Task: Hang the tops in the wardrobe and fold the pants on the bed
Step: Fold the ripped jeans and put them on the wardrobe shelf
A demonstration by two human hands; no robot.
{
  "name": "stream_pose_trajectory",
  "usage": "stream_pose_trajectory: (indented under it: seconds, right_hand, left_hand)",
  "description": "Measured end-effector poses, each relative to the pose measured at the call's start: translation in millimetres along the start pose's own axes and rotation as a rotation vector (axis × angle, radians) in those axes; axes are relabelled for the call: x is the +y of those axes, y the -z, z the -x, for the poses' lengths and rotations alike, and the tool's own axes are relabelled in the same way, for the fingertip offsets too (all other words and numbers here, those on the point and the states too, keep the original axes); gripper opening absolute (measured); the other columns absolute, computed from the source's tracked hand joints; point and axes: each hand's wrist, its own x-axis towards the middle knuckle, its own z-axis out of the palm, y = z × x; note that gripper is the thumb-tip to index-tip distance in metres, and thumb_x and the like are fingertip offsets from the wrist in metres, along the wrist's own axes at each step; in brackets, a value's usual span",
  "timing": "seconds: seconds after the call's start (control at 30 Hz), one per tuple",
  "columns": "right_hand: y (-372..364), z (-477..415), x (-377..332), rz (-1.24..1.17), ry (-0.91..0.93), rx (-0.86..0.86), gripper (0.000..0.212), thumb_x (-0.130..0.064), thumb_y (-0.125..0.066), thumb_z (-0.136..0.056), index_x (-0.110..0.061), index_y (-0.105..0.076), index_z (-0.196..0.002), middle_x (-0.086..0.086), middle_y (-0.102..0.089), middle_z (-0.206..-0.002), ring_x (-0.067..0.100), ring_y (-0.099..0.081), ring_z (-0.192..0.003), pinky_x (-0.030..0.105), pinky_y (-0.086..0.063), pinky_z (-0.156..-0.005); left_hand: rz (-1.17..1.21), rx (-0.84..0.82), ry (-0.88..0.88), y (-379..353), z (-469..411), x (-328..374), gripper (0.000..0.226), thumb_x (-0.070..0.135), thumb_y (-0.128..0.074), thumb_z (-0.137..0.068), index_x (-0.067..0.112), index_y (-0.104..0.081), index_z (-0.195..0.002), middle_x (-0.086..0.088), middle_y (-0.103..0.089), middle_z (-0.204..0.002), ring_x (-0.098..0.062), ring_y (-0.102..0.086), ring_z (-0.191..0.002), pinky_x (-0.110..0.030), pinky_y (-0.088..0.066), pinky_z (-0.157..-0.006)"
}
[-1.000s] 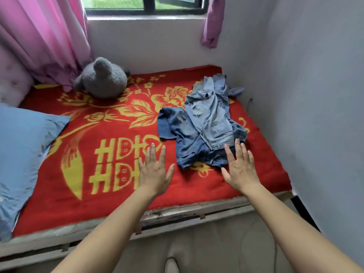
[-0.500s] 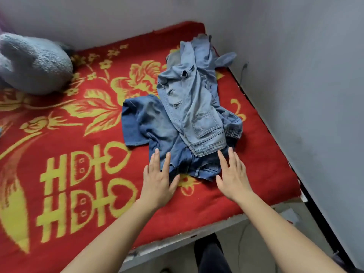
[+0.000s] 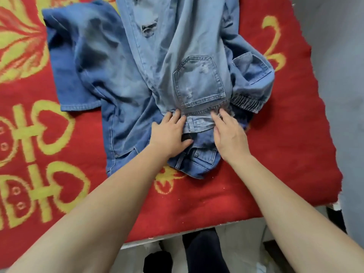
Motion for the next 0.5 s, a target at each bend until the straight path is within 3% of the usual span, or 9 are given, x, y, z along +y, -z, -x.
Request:
stream_pose_trajectory:
  seconds: [0.23,0.33,0.43,0.5]
  right_hand:
    - [-1.1,-17.7,-1.4,-0.061,0.044,-0.007,0.025,-0.01,-0.059,-0.091,-0.011,-0.063,-0.115,0.007,-0.065,-0.103,0.035,-0.057,-0.093,0.043,-0.054,-0.069]
    - [6.4,-16.9,-7.1,-0.109,-0.024,-0.008,0.031,-0.01,-0.061,-0.09,-0.009,-0.06,-0.121,0.012,-0.065,-0.103,0.036,-0.055,-0.098,0.045,-0.052,-0.077]
    - [9.5,-10.4,-19.0,-0.238,-0.275,0.028,0.061,-0.019,-0.068,-0.084,-0.018,-0.041,-0.139,0.01,-0.048,-0.131,0.029,-0.053,-0.113,0.041,-0.045,-0.094]
    - [11.6,-5.9,-33.2,-0.383,-0.499,0.098,0.084,-0.024,-0.074,-0.079,-0.023,-0.027,-0.148,0.008,-0.035,-0.142,0.028,-0.049,-0.123,0.04,-0.041,-0.101]
  left_hand:
    - [-0.025,-0.03,-0.027,-13.5,-18.3,-9.5,0.082,0.071,-0.042,-0.087,0.023,-0.024,-0.151,0.003,-0.013,-0.162,-0.021,-0.011,-0.148,-0.061,-0.034,-0.102]
    - [0.098,-0.046,-0.02,-0.7,-17.9,-13.0,0.063,0.066,-0.049,-0.088,0.024,-0.043,-0.134,0.006,-0.029,-0.155,-0.019,-0.023,-0.142,-0.059,-0.041,-0.098]
    - [0.457,0.034,0.064,9.6,-13.6,-18.3,0.033,0.05,-0.053,-0.092,0.018,-0.051,-0.099,-0.002,-0.061,-0.114,-0.026,-0.054,-0.111,-0.046,-0.048,-0.087]
    - [0.99,0.122,0.224,15.2,1.2,-30.0,0.034,0.046,-0.052,-0.092,0.012,-0.057,-0.092,-0.001,-0.067,-0.093,-0.021,-0.062,-0.088,-0.039,-0.05,-0.081]
